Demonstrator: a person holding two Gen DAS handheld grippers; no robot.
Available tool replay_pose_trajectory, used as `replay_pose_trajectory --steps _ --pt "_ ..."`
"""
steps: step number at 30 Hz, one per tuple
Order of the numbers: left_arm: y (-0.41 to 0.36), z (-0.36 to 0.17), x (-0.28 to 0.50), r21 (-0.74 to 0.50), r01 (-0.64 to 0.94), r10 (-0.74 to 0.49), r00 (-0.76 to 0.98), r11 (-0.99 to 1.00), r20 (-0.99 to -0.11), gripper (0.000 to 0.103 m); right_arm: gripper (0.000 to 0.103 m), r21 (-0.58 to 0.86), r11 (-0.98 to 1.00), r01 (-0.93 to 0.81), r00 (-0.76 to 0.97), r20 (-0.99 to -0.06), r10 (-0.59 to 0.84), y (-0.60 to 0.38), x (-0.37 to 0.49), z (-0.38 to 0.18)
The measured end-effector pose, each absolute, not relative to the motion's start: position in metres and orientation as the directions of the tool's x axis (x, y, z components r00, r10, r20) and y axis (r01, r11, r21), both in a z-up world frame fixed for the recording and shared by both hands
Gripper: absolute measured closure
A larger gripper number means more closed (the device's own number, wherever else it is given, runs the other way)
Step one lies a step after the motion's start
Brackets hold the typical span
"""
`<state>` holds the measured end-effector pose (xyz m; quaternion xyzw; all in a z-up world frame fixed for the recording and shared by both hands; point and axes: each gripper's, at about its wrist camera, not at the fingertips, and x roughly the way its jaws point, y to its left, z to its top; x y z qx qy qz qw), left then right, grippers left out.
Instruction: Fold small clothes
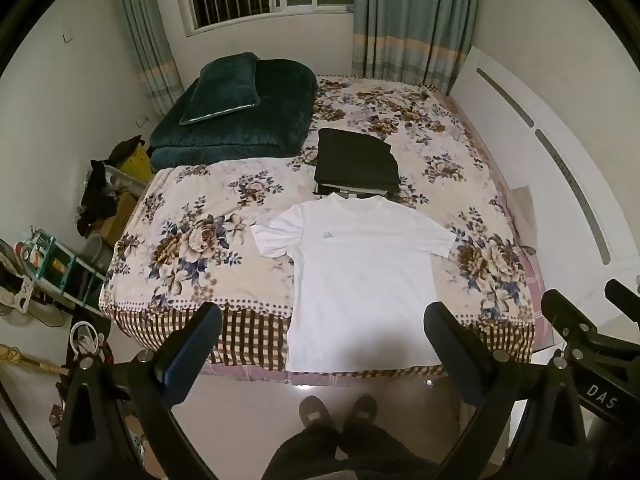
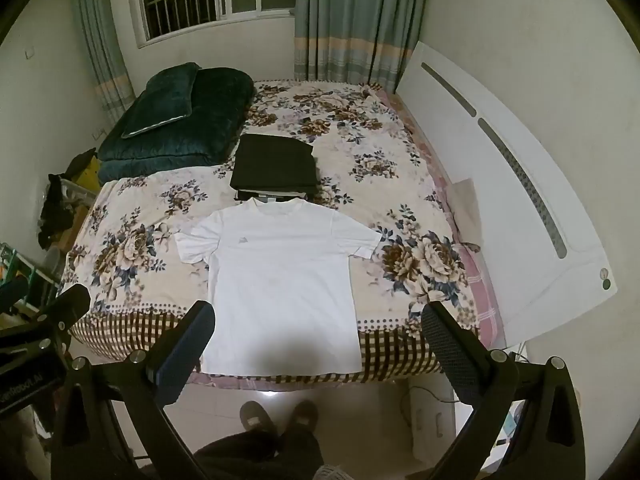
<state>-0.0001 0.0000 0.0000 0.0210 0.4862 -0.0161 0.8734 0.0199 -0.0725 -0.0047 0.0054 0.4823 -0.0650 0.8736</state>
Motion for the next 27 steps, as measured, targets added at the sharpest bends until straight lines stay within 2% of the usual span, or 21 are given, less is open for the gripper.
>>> replay_pose_trajectory --steps 27 --pt "0.004 0.008 0.004 0.028 0.042 0.001 0.538 0.999 -0.843 0.0 0.0 -0.068 0.993 0.099 0.547 -0.83 -0.111 -0.066 0.023 0.008"
